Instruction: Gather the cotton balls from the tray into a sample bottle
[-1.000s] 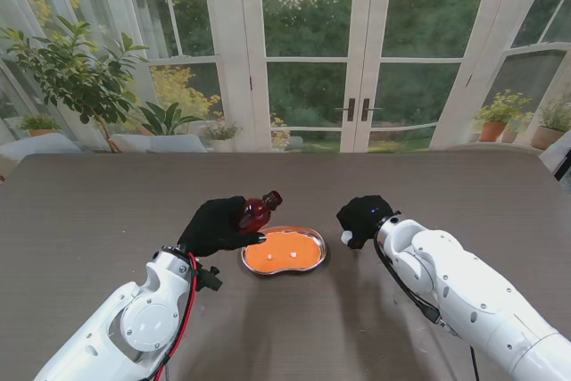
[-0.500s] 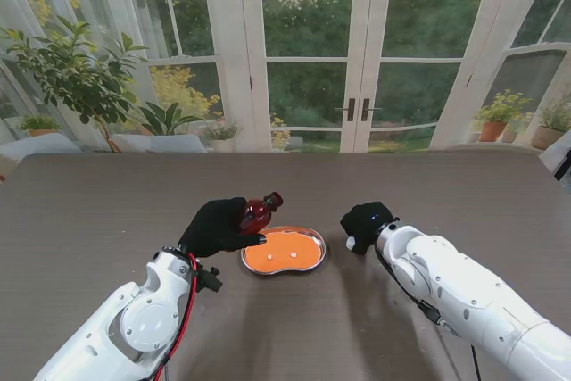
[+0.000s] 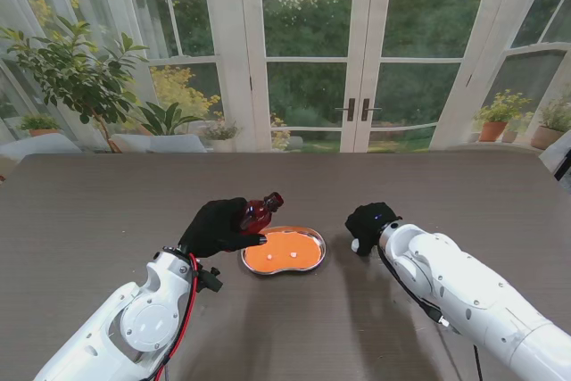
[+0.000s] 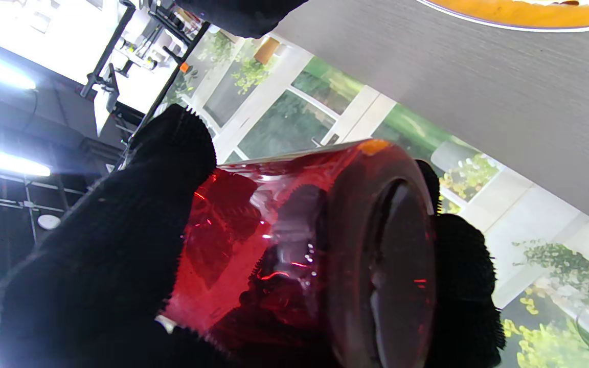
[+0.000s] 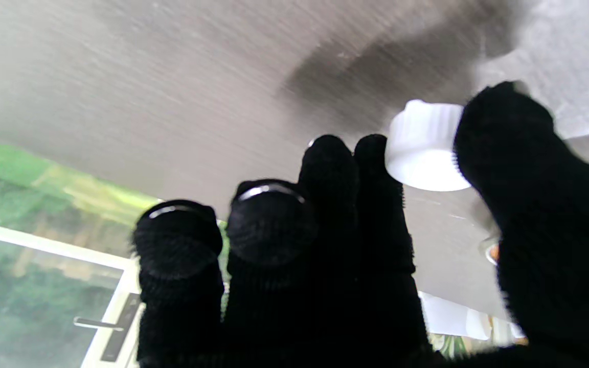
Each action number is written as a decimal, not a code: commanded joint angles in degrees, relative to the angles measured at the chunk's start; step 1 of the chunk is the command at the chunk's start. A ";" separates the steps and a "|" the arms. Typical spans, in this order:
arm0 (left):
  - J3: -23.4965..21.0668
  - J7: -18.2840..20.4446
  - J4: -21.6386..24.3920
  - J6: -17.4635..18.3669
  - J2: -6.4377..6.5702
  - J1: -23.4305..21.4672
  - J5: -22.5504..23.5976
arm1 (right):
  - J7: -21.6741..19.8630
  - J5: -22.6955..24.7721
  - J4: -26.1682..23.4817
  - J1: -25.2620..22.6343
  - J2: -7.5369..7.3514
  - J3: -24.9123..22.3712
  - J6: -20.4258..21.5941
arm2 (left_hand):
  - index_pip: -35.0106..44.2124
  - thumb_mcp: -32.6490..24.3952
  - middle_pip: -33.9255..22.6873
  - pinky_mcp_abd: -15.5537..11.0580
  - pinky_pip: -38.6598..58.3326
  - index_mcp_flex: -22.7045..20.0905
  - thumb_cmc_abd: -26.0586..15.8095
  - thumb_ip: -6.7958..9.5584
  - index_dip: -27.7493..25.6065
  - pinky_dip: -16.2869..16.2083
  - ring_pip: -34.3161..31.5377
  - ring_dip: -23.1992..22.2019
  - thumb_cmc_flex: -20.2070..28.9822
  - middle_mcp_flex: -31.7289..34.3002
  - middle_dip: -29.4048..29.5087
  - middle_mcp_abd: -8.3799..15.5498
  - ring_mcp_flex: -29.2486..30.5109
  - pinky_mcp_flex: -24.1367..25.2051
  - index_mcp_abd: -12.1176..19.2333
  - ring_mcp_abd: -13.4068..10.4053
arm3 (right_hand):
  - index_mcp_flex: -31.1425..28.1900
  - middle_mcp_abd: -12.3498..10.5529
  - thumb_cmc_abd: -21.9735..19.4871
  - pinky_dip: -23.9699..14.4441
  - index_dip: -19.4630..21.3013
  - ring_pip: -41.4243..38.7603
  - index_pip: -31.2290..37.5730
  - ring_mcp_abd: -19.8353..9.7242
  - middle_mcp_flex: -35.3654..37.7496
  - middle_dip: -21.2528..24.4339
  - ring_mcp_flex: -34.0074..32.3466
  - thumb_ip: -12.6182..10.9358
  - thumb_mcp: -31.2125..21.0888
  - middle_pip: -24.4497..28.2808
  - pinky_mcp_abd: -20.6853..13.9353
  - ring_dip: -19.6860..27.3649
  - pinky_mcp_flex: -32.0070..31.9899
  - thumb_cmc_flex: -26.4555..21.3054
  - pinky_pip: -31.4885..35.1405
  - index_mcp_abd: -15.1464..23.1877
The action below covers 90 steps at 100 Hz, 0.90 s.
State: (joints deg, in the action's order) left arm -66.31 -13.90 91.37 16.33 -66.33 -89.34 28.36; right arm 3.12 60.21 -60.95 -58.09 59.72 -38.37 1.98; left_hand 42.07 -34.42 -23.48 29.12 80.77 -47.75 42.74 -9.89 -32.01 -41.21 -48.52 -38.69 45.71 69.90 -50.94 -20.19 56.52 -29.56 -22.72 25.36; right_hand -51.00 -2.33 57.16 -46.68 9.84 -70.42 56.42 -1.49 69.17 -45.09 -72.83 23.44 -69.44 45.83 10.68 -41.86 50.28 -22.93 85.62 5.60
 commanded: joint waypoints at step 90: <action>0.14 0.97 0.00 0.08 -0.12 0.05 -0.19 | -2.24 -1.15 -0.85 -0.98 -0.68 0.13 1.17 | 7.06 -12.14 -0.44 -0.82 -2.31 -7.22 -11.86 0.56 -0.85 0.47 -0.83 0.05 15.72 3.53 0.48 2.94 1.27 2.11 11.49 3.26 | -2.67 -0.31 0.05 0.33 14.69 3.22 -6.91 -1.55 -4.22 1.51 -2.78 -10.61 -6.18 1.62 -1.88 0.81 -2.05 9.22 2.09 -0.90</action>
State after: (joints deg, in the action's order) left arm -66.18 -13.96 91.28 16.38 -66.32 -89.25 28.34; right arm 1.92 58.74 -61.62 -58.82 59.00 -38.26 2.91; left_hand 42.07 -34.41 -23.47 29.13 80.77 -47.75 42.74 -9.88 -32.02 -41.21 -48.52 -38.69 45.71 69.90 -50.93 -20.19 56.52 -29.56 -22.72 25.36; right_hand -53.27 -2.33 55.42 -46.66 22.70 -67.36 49.60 -1.57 66.22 -43.80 -72.83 14.99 -72.53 45.92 10.55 -41.86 48.65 -15.19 85.63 5.46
